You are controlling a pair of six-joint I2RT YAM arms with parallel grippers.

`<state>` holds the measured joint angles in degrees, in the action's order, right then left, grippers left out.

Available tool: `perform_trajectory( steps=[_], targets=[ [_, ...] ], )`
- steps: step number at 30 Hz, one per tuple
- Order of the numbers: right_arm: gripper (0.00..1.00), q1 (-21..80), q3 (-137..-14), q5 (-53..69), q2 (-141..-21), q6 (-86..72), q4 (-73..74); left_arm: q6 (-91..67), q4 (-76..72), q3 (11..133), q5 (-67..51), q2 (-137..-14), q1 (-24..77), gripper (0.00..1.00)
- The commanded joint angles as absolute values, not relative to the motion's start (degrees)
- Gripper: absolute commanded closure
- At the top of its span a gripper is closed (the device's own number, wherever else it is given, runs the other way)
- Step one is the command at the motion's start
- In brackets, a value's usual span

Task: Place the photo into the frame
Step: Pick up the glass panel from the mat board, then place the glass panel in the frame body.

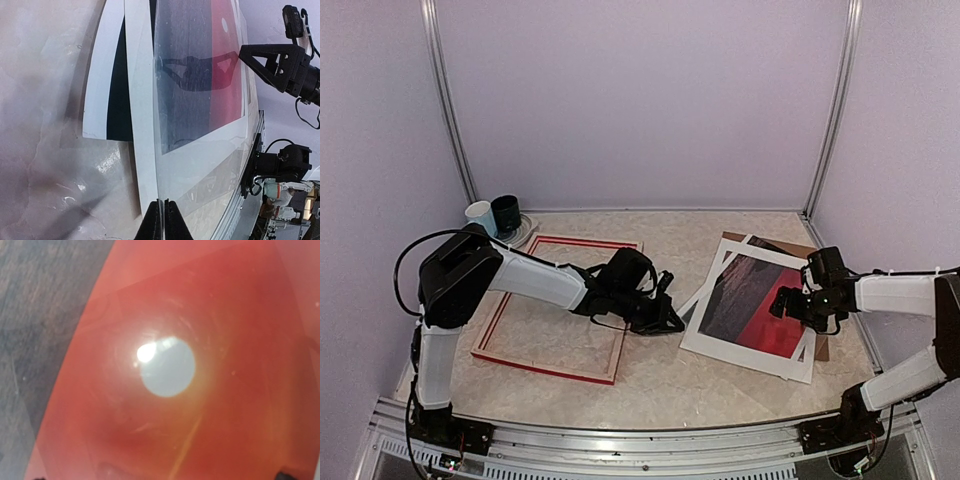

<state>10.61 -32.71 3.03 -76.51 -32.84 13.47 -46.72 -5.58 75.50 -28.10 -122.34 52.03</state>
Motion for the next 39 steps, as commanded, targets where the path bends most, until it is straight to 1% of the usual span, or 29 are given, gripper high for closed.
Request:
perform_trajectory(
  steps=[1,11,18,27,39],
  targets=[
    [0.01,10.4,-31.6,4.0,-75.2,-33.5,17.8,-46.3,-7.1,74.3,-28.0,-122.0,51.6,0.99],
    [0.01,10.4,-32.7,3.7,-71.7,-33.4,20.8,-46.4,-11.0,70.7,-27.2,-119.1,51.6,1.00],
    [0.01,10.4,-34.6,3.7,-67.0,-33.6,24.0,-48.0,-15.0,64.9,-23.7,-112.1,51.6,1.00],
    [0.01,10.4,-36.8,4.1,-62.4,-33.7,26.9,-49.9,-14.9,55.5,-17.2,-101.0,51.6,1.00],
    [0.01,10.5,-37.6,6.5,-60.6,-33.6,26.9,-52.3,-6.9,40.2,-5.3,-81.4,51.1,1.00]
  ],
)
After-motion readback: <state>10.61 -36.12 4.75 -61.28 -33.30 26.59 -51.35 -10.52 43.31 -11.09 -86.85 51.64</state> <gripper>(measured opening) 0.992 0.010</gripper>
